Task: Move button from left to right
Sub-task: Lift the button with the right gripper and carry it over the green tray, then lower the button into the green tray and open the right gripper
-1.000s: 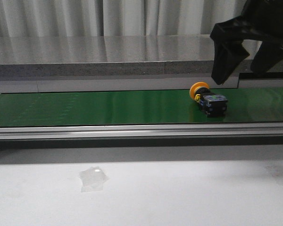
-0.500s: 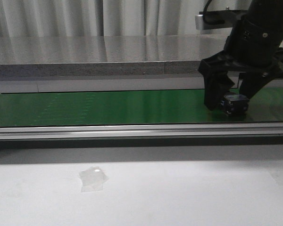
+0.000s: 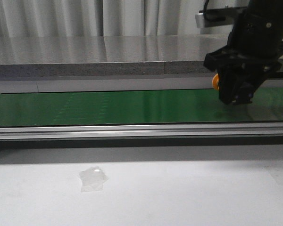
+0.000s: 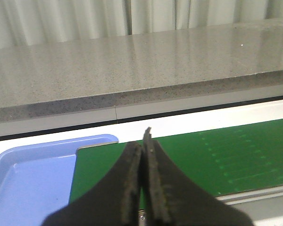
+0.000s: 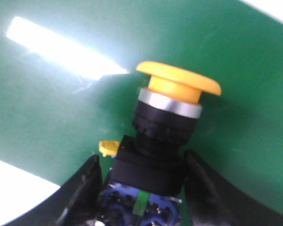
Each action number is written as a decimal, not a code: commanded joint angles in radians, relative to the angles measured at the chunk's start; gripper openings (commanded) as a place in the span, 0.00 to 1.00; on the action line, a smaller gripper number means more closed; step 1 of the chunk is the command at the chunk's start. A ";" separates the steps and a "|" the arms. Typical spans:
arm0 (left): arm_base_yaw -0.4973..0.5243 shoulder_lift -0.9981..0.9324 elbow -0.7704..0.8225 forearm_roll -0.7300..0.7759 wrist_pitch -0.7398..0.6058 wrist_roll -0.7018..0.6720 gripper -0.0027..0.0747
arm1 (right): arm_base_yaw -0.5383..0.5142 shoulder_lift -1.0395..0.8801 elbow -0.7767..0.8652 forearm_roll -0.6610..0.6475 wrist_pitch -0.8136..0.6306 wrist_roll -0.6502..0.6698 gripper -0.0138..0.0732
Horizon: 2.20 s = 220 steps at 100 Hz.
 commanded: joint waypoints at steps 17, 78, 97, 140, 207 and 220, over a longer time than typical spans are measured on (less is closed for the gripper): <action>-0.009 0.007 -0.030 -0.014 -0.077 -0.011 0.01 | -0.109 -0.102 -0.141 -0.081 0.035 -0.009 0.36; -0.009 0.007 -0.030 -0.014 -0.077 -0.011 0.01 | -0.589 -0.093 -0.155 -0.023 -0.080 -0.320 0.36; -0.009 0.007 -0.030 -0.014 -0.077 -0.011 0.01 | -0.661 -0.032 -0.154 0.016 -0.104 -0.410 0.36; -0.009 0.007 -0.030 -0.014 -0.077 -0.011 0.01 | -0.714 0.125 -0.154 0.027 -0.107 -0.440 0.36; -0.009 0.007 -0.030 -0.014 -0.077 -0.011 0.01 | -0.714 0.172 -0.154 0.039 -0.100 -0.440 0.63; -0.009 0.007 -0.030 -0.014 -0.077 -0.011 0.01 | -0.714 0.172 -0.154 0.039 -0.098 -0.437 0.67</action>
